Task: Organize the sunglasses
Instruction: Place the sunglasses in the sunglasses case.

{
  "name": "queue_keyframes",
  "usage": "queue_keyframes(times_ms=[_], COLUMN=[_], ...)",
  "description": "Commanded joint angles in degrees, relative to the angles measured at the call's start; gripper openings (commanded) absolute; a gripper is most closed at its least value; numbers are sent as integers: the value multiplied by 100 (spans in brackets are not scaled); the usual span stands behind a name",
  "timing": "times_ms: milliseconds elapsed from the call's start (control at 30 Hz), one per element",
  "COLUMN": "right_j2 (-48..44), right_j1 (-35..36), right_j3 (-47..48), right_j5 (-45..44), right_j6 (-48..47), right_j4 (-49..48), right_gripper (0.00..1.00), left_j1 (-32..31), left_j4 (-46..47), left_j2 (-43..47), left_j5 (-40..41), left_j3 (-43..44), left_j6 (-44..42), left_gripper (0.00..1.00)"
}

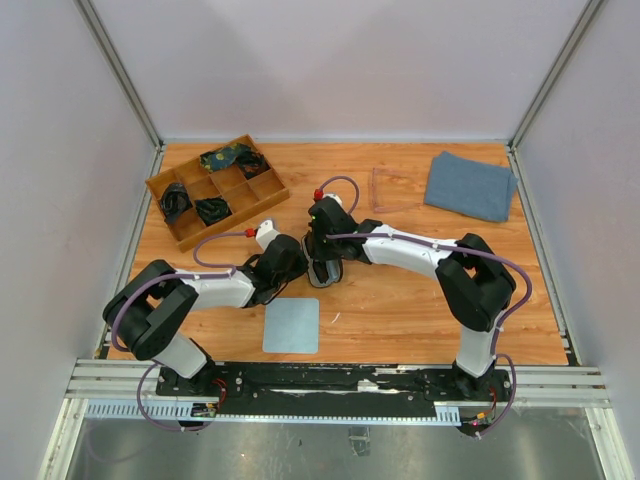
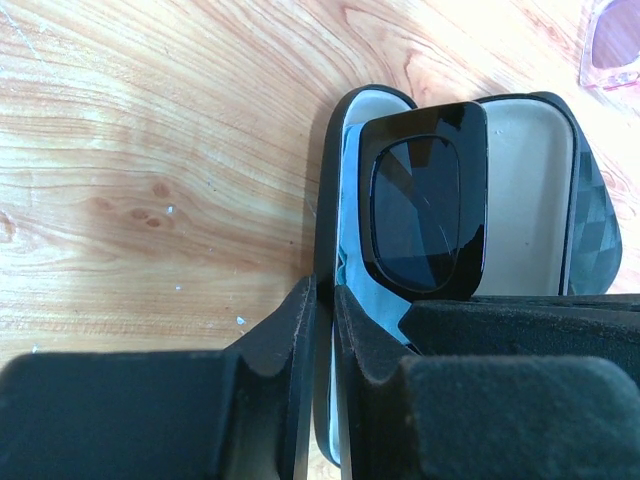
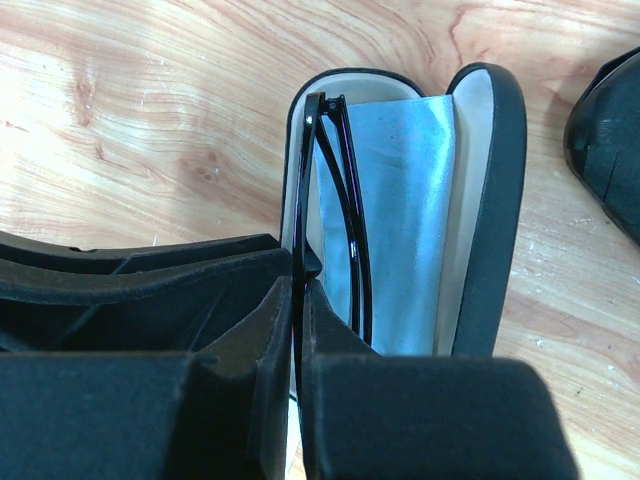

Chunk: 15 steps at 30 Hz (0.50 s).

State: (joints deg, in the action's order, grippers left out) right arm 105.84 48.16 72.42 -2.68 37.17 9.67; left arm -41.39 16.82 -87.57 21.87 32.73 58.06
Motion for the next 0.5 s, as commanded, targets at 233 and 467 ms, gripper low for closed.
queue_keyframes(times_ms=[233, 467], right_j2=[164, 198], right_j1=[-137, -188], right_j3=[201, 234], right_j5=[165, 213], right_j6=[144, 183], right_j4=[-49, -62], right_gripper=[1, 1], left_j1=[-54, -63], left_j4=[355, 400], left_j2=[160, 161], left_j5=[-38, -51], left_j3=[-121, -142], left_j6=[-163, -181], left_gripper=[16, 16])
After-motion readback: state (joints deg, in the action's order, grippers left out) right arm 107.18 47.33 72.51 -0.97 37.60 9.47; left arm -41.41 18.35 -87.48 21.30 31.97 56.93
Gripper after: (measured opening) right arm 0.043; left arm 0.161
